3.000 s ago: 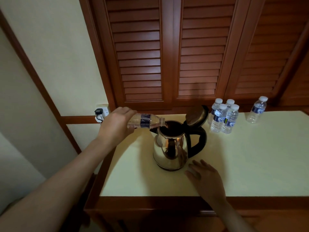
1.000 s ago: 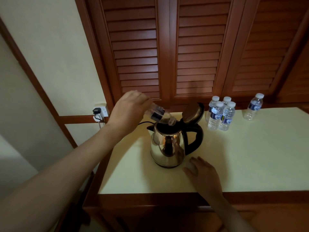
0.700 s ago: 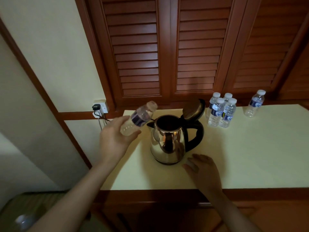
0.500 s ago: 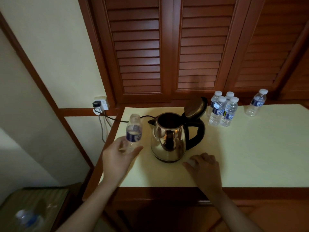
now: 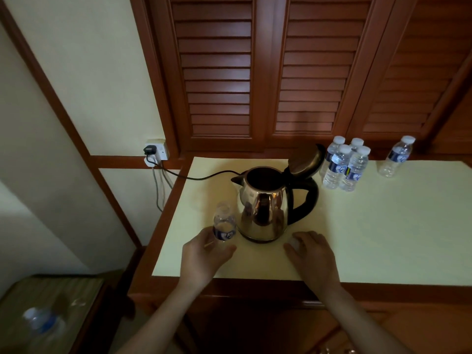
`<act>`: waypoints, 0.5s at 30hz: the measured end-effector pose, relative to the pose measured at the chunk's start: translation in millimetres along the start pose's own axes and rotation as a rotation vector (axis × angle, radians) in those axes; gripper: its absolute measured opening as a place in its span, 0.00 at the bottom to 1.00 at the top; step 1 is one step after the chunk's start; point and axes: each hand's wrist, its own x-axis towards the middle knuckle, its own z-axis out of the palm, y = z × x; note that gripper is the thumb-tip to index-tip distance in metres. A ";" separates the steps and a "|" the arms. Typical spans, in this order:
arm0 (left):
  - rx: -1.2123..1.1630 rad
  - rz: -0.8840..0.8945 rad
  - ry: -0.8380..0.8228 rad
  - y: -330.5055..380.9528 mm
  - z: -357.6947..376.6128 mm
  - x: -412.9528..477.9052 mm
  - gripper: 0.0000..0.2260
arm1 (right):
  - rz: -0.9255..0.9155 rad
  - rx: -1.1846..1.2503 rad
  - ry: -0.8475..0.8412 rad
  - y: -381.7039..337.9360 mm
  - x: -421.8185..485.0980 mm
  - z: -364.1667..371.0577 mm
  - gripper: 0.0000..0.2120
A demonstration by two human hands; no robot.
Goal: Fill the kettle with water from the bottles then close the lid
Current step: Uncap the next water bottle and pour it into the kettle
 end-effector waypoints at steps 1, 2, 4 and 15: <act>0.007 0.001 -0.014 -0.9 0.0 0.3 0.17 | -0.035 0.012 0.009 -4.0 -1.1 -1.9 0.14; 0.000 -0.009 -0.032 -1.2 -0.3 0.1 0.17 | -0.093 0.014 0.022 -10.7 -3.0 -4.6 0.13; -0.023 -0.034 -0.063 -0.1 -1.5 -0.5 0.17 | -0.204 0.098 0.081 -34.8 -5.0 -18.5 0.11; -0.036 -0.095 -0.126 -4.5 0.0 0.1 0.19 | -0.420 0.335 -0.321 -159.7 61.5 -69.8 0.19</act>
